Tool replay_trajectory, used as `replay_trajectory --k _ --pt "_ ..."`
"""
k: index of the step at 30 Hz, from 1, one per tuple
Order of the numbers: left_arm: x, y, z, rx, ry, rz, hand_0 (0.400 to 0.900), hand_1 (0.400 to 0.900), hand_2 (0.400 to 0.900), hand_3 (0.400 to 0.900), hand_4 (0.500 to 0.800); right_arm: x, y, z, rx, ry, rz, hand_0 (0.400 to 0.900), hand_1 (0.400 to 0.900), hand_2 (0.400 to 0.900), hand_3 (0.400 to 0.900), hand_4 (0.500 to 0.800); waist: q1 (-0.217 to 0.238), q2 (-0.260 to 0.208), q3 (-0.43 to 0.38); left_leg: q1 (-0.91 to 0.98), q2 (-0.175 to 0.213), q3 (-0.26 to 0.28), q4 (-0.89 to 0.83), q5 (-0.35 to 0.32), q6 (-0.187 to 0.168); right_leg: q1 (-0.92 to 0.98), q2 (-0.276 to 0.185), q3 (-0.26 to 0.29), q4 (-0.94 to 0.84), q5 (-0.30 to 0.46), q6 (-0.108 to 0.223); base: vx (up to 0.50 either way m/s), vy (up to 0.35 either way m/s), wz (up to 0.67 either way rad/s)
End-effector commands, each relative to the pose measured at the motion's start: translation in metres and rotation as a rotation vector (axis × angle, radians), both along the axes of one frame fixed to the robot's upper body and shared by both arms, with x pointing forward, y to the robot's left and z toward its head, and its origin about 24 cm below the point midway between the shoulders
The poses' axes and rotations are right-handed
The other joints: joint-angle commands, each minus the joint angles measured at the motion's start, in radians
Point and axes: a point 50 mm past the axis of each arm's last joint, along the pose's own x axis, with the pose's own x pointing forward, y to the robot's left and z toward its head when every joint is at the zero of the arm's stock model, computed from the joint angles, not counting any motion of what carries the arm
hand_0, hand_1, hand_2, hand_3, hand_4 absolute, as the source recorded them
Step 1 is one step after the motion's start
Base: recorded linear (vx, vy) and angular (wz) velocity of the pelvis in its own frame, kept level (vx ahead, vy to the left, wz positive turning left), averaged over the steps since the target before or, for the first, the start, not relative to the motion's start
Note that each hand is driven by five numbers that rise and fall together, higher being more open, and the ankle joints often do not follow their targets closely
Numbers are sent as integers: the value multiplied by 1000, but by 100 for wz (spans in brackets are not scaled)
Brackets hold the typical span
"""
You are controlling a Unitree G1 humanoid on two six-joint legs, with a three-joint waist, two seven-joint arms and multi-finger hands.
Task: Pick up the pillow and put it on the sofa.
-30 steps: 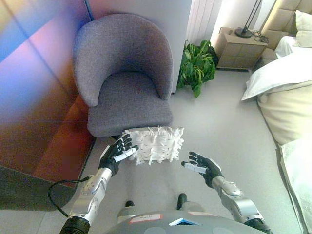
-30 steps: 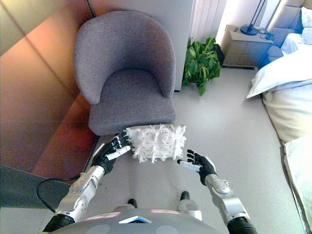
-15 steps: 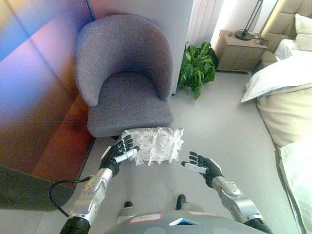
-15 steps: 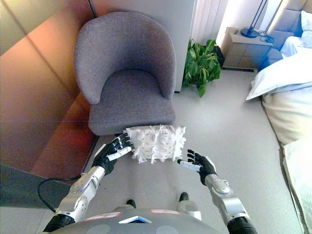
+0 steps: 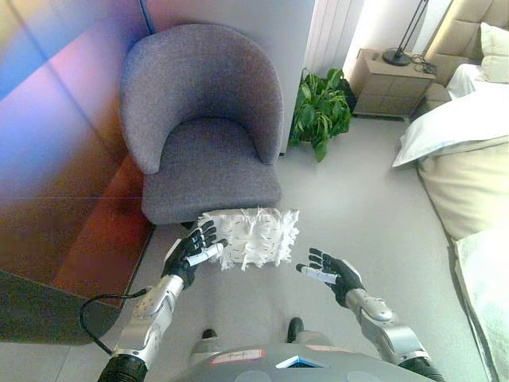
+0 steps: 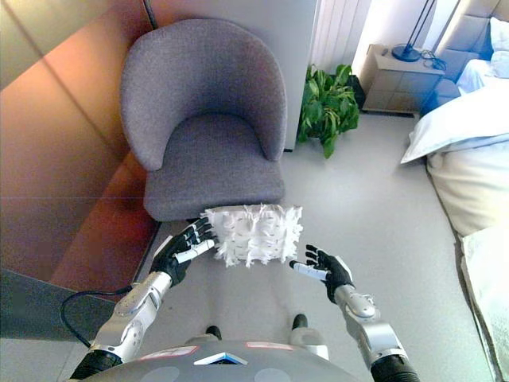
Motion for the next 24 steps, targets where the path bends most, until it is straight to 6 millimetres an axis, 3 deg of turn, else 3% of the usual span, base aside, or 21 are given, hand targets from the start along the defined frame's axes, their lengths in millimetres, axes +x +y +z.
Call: replay_trajectory --k 1,5,8,10,12,14,17,18,20,21,24 --pt "31 6 42 17 -251 -14 900 900 900 900 800 35 -2 36 -1 -237 40 900 900 900 900 800 10 -25 33 -51 35 -41 108 -27 9 47 10 13 28 -72 -8 21 -190 -10" --pt "30 6 43 4 -263 -16 900 900 900 900 800 40 -8 40 -21 -256 64 900 900 900 900 800 15 -44 76 -182 64 -82 415 27 -8 36 28 24 39 -67 -50 29 -191 -14" --pt "26 6 41 -11 -258 -27 900 900 900 900 800 41 -14 42 -39 -262 73 900 900 900 900 800 26 -43 105 -261 42 -107 530 63 -8 54 37 40 44 -69 -66 149 -60 -22" --pt "24 7 40 -19 -255 -23 900 900 900 900 800 41 -16 42 -43 -263 72 900 900 900 900 800 34 -33 113 -267 31 -105 486 74 -10 67 41 50 50 -80 -60 234 93 -16" --pt "24 7 42 -29 -261 -16 900 900 900 900 800 41 -15 43 -48 -269 76 900 900 900 900 800 44 -3 116 -257 39 -94 291 117 -16 85 51 58 59 -115 -46 325 187 -19" --pt "22 5 42 -37 -268 -11 900 900 900 900 800 38 -14 43 -56 -268 83 900 900 900 900 800 58 20 120 -273 65 -89 119 207 -37 121 54 64 50 -135 -34 379 236 -28" --pt "15 6 38 -43 -274 9 900 900 900 900 800 32 -16 38 -64 -258 106 900 900 900 900 800 85 20 130 -337 89 -81 26 290 -60 194 36 64 38 -163 -19 419 212 -42" --pt "14 6 38 -42 -274 15 900 900 900 900 800 31 -17 38 -68 -259 115 900 900 900 900 800 94 20 132 -352 91 -83 34 295 -62 215 27 62 41 -179 -15 428 216 -50" --pt "10 10 35 -37 -266 32 900 900 900 900 800 32 -19 37 -69 -260 116 900 900 900 900 800 108 18 126 -340 81 -93 51 237 -47 242 -2 67 64 -206 4 434 221 -45" --pt "8 15 35 -31 -255 39 900 900 900 900 800 31 -19 36 -61 -254 112 900 900 900 900 800 106 15 116 -323 73 -67 57 201 -33 262 -21 58 77 -218 18 485 242 -30" --pt "11 19 38 -11 -244 8 900 900 900 900 800 24 -18 35 -29 -223 70 900 900 900 900 800 112 -9 81 -317 18 -58 103 120 25 288 -78 60 150 -211 62 463 259 -1"
